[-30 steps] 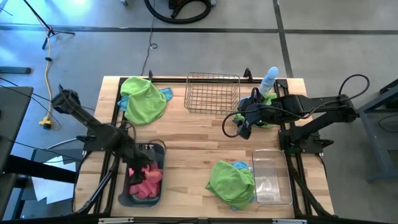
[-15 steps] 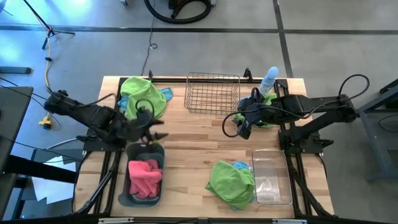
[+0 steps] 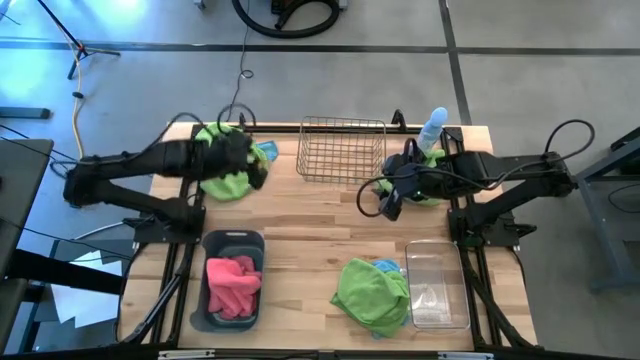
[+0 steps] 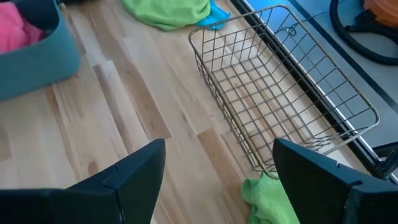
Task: Sort microfiber towel by color & place in baskets
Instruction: Put the top left green towel into the wire basket
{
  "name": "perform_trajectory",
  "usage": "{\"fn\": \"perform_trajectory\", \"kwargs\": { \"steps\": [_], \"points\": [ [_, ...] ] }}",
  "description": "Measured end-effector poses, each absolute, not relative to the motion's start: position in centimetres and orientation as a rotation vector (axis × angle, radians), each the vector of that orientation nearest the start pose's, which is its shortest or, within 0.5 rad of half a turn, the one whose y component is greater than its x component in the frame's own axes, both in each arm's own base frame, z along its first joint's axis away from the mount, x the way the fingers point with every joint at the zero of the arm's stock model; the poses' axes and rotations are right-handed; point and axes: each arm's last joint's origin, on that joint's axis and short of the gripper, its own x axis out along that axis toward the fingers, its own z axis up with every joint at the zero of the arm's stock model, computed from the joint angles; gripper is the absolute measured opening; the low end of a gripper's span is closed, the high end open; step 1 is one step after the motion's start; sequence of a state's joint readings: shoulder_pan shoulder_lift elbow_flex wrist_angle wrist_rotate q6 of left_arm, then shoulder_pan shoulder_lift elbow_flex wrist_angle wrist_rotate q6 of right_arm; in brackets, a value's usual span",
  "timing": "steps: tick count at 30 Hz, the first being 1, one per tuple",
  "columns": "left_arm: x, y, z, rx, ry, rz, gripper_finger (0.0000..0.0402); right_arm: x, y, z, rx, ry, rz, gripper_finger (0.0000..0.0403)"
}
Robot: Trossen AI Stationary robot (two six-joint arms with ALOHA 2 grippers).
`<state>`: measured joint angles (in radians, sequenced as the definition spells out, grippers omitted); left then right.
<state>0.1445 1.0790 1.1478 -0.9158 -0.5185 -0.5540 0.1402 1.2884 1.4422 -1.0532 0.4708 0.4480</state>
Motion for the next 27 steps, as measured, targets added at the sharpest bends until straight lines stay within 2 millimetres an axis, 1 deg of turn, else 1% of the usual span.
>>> {"fn": "perform_trajectory", "kwargs": {
  "steps": [3,7,12,21,24,27],
  "points": [
    [18.3,6.9,34.4,-0.348,0.69,0.911,0.0248,23.9,1.6,38.2,0.159,0.749,-0.506,0.0293],
    [16.9,10.1,33.8,-0.334,0.784,1.029,0.0248,24.1,0.7,38.4,0.175,0.713,-0.57,0.0293],
    [15.6,13.4,33.0,-0.351,0.864,1.153,0.0248,24.1,-0.7,38.4,0.243,0.68,-0.65,0.0293],
    [14.0,17.6,31.1,-0.489,0.93,1.201,0.0248,24.0,-2.6,38.4,0.364,0.639,-0.759,0.0293],
    [13.7,18.6,30.0,-0.528,0.961,1.236,0.0248,23.9,-3.4,38.4,0.386,0.635,-0.794,0.0293],
    [13.4,19.1,28.8,-0.572,0.998,1.264,0.0248,23.6,-4.6,38.3,0.384,0.658,-0.828,0.0293]
  ]
}}
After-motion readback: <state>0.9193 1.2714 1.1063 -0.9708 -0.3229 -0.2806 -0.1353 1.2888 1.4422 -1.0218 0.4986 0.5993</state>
